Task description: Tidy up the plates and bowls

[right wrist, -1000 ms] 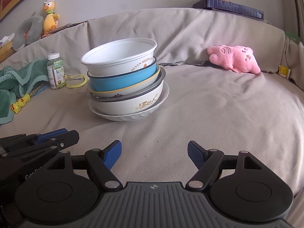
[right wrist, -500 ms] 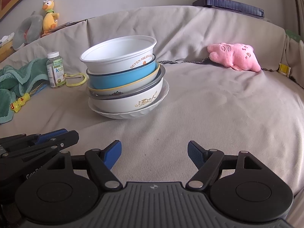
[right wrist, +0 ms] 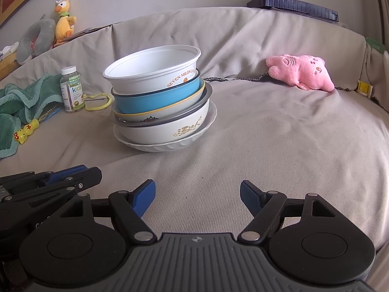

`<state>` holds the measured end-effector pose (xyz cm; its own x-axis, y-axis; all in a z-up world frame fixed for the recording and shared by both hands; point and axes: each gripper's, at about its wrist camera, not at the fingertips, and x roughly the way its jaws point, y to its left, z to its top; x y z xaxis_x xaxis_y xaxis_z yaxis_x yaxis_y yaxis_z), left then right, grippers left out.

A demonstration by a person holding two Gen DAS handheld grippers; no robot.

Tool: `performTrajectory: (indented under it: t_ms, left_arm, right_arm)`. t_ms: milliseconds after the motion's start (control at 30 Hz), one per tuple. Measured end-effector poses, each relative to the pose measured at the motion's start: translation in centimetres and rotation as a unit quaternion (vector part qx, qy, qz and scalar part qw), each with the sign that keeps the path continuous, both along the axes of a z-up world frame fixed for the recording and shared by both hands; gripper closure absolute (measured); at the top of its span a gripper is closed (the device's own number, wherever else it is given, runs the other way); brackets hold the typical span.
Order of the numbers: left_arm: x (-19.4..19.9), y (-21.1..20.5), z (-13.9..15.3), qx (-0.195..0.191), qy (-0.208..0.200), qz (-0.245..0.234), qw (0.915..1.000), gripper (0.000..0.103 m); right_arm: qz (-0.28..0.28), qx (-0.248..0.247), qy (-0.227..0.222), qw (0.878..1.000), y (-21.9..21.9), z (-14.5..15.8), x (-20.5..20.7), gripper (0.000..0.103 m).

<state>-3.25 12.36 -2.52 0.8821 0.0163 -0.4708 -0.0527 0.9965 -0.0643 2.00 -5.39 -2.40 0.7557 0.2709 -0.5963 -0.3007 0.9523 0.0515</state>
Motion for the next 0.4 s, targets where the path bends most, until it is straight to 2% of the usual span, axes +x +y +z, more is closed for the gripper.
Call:
performTrajectory:
  t_ms: [200,267,333,400]
  left_arm:
    - [-0.2,-0.3,-0.2,0.008,-0.005,-0.002,1.0,0.085]
    - [0.1,0.0,-0.1,-0.001,0.008,0.0,1.0,0.084]
    - [1.2,1.9,0.9,-0.051,0.038,0.002,0.9979,0.084]
    - [3.3,5.5,2.2,-0.12,0.06,0.012,0.9909,0.082]
  right_arm:
    - [-0.001,0.006,0.0,1.0,-0.4,0.0,0.1,0.025]
    - [-0.006,0.004,-0.002,1.0,-0.8,0.2,0.4,0.025]
    - [-0.01,0.008,-0.008,1.0,-1.9,0.7,1.1,0.025]
    - [-0.018,0.016,-0.019,1.0,-4.3,1.7,3.0,0.02]
